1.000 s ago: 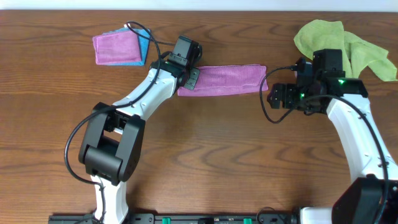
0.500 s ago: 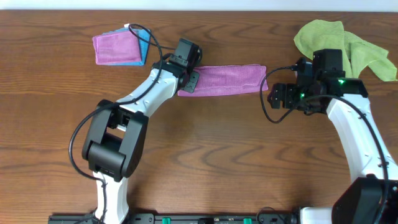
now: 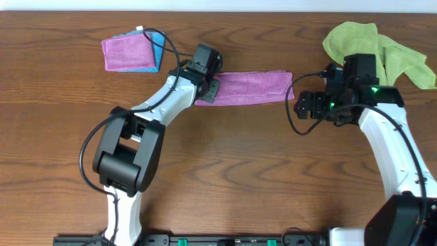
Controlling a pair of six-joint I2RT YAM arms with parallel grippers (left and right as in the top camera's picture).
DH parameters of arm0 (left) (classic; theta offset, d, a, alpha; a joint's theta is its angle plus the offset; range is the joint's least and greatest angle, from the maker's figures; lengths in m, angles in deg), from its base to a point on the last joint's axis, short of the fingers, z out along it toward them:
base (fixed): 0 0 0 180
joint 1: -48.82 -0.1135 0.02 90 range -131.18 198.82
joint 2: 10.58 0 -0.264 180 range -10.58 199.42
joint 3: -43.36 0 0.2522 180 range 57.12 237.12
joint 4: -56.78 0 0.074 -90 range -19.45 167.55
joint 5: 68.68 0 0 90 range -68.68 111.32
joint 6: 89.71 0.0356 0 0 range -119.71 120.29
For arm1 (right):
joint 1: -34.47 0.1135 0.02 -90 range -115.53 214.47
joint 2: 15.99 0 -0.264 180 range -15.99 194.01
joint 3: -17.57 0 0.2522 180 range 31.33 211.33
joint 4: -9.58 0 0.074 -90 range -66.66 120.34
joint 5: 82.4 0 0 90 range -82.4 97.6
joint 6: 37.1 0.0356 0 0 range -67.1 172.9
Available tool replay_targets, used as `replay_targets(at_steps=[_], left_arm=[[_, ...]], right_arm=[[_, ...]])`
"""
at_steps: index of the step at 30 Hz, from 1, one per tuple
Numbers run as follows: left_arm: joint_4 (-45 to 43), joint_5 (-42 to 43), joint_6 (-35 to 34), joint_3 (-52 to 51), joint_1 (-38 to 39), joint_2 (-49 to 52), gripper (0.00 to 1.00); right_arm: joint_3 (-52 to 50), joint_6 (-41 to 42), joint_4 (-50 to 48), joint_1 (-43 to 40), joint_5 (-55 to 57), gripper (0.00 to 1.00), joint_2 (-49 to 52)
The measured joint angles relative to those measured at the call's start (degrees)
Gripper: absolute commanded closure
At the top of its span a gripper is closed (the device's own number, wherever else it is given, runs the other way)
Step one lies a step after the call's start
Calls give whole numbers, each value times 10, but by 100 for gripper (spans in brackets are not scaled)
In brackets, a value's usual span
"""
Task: Fold the cloth
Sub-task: 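Move the right gripper to the pink strip's right end and grasp it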
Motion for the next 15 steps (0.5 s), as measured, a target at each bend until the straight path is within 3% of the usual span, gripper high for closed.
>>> replay_targets(at_steps=[8, 15], left_arm=[[0, 0, -7, 0, 0, 15, 94], [0, 0, -7, 0, 0, 15, 94]], right_arm=[[0, 0, -63, -1, -3, 1, 10], [0, 21, -153, -28, -99, 1, 105]])
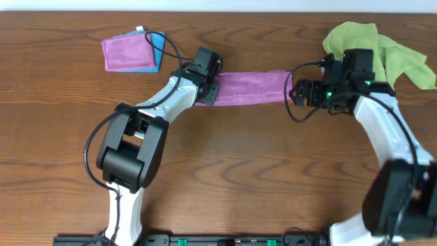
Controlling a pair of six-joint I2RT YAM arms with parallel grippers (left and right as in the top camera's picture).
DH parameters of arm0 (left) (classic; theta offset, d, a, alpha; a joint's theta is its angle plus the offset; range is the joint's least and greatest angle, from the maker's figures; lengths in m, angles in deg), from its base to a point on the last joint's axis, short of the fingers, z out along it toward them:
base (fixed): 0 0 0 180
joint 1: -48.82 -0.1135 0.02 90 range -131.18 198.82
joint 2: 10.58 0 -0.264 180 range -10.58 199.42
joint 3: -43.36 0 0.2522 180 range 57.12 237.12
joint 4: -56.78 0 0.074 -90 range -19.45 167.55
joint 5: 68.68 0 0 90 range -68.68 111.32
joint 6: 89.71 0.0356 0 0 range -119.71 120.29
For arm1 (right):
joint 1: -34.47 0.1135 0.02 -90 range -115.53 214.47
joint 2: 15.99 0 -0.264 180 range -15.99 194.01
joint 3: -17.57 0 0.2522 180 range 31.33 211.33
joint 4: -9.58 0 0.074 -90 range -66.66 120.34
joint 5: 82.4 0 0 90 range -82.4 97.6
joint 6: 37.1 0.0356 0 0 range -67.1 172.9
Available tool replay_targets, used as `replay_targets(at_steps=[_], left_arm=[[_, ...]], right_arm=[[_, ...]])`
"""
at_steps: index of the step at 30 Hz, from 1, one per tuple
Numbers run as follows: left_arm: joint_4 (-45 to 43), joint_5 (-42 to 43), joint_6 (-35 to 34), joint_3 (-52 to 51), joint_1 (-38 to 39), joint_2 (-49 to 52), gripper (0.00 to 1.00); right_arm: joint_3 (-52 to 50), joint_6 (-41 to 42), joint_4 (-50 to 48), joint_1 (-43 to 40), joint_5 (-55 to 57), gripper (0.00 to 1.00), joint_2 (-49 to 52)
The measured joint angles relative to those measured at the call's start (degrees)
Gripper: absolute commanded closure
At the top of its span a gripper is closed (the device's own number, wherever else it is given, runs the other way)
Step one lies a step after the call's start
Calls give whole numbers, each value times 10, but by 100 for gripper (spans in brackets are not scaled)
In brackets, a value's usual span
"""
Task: Fold the cloth
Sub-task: 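Move the right gripper to the pink strip's right end and grasp it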
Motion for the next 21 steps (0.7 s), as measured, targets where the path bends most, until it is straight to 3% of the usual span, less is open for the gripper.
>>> replay_targets(at_steps=[11, 21], left_arm=[[0, 4, 0, 0, 0, 0, 94], [0, 15, 0, 0, 0, 0, 95]], right_arm=[[0, 66, -122, -39, -166, 1, 89], [0, 128, -206, -40, -244, 1, 148]])
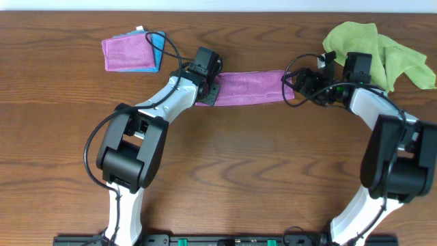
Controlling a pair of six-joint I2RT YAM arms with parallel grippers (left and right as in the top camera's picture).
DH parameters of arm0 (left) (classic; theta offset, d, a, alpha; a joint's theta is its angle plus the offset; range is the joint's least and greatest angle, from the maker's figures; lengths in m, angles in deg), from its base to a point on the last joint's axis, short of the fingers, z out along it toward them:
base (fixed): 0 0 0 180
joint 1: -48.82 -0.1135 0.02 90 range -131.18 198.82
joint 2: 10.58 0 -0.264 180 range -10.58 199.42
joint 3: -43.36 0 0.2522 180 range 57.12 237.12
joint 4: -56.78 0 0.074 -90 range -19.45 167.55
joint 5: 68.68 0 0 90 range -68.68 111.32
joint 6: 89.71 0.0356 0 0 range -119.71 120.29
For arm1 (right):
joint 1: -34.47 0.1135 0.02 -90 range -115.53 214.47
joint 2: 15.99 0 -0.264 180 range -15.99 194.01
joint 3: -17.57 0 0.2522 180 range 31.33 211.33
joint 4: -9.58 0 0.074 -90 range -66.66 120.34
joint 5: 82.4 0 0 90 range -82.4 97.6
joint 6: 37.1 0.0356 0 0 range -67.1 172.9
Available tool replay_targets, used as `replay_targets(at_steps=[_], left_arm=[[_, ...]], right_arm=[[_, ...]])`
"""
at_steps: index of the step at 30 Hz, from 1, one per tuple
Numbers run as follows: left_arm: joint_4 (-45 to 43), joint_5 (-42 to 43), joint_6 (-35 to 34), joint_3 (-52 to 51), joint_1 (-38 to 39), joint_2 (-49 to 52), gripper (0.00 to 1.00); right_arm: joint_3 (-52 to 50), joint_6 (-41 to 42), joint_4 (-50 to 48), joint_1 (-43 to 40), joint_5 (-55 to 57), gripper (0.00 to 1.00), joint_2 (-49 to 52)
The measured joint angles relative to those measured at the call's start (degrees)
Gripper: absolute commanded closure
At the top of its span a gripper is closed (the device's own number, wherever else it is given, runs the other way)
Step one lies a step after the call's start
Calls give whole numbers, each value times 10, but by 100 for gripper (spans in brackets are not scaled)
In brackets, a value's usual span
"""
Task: Fold the cloth
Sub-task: 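Move the right gripper to the pink strip's right end and grasp it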
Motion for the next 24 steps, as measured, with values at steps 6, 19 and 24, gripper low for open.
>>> replay_targets(at_steps=[6, 19, 24], left_arm=[[0, 0, 0, 0, 0, 0, 94], [0, 0, 0, 0, 0, 0, 94], [0, 0, 0, 0, 0, 0, 94]], right_arm=[[3, 9, -2, -9, -10, 1, 13], [25, 20, -19, -22, -15, 1, 54], [31, 31, -34, -21, -27, 1, 65]])
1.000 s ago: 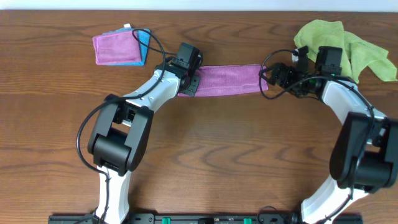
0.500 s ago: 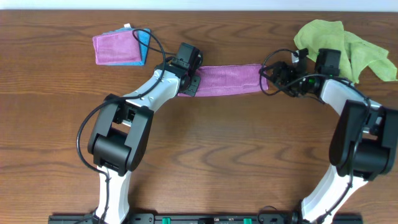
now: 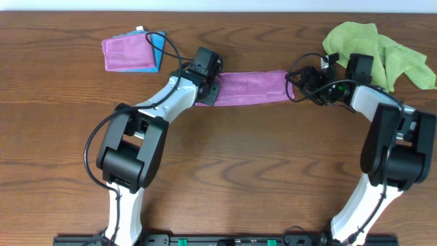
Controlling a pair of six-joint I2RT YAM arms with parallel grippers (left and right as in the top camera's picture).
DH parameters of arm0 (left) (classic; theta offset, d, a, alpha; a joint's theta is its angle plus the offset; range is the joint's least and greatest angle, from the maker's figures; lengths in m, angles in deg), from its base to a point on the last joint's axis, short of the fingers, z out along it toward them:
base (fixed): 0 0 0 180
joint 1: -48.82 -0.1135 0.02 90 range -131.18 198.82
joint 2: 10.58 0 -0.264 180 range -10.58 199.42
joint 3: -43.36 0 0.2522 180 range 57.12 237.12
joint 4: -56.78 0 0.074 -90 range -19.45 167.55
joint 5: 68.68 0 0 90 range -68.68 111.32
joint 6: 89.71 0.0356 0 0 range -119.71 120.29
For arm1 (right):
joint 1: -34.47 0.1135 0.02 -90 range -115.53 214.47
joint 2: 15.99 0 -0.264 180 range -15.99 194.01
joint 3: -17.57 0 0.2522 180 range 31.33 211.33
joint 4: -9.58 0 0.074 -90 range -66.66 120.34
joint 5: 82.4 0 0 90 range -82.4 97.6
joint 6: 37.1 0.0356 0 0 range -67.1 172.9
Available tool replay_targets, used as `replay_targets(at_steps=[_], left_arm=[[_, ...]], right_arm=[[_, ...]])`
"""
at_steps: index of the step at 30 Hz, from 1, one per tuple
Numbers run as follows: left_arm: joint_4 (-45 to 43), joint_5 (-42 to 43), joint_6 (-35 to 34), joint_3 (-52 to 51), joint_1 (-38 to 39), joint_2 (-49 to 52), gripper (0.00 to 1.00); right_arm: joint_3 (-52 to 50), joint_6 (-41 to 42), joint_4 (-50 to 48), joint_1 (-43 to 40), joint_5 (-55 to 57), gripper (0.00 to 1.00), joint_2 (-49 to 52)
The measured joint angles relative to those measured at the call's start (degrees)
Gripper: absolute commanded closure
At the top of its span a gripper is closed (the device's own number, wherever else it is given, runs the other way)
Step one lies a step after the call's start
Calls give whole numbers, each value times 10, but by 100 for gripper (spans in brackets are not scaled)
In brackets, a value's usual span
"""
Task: Fold the cloth
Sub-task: 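Move the right gripper to the pink strip's right end and grasp it, then carry the right end leftward over the strip toward the left gripper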
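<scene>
A purple cloth [image 3: 249,87], folded into a long strip, lies flat across the upper middle of the table. My left gripper [image 3: 209,93] sits on its left end, fingers closed over the cloth's edge. The right gripper [image 3: 295,86] is at the strip's right end, touching or just over the edge. Its wrist is turned sideways, and cables hide the fingers, so I cannot make out how its jaws stand.
A folded stack of pink and blue cloths [image 3: 130,53] lies at the back left. A crumpled green cloth [image 3: 379,46] lies at the back right, just behind the right wrist. The wooden table [image 3: 239,171] spreads toward the front.
The right gripper has shifted slightly left and settled against the right end of the purple strip. The left gripper and the cloth have not moved.
The left gripper stayed on the strip's left end throughout. The right gripper began below and to the right of the strip, apart from it. It then stood level with the right end, then nearer, and now it is at that edge.
</scene>
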Motion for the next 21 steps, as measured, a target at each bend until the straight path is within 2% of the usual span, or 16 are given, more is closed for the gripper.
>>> replay_targets(at_steps=[8, 10, 14, 19, 21], left_arm=[[-2, 0, 0, 0, 0, 0, 94], [-2, 0, 0, 0, 0, 0, 95], [-2, 0, 0, 0, 0, 0, 94], [-2, 0, 0, 0, 0, 0, 94], [-2, 0, 0, 0, 0, 0, 94]], right_arm=[[16, 15, -9, 35, -30, 1, 21], [17, 17, -9, 46, -35, 5, 23], [17, 23, -9, 55, -29, 22, 28], [17, 35, -8, 55, -19, 28, 32], [17, 37, -8, 55, -14, 37, 32]])
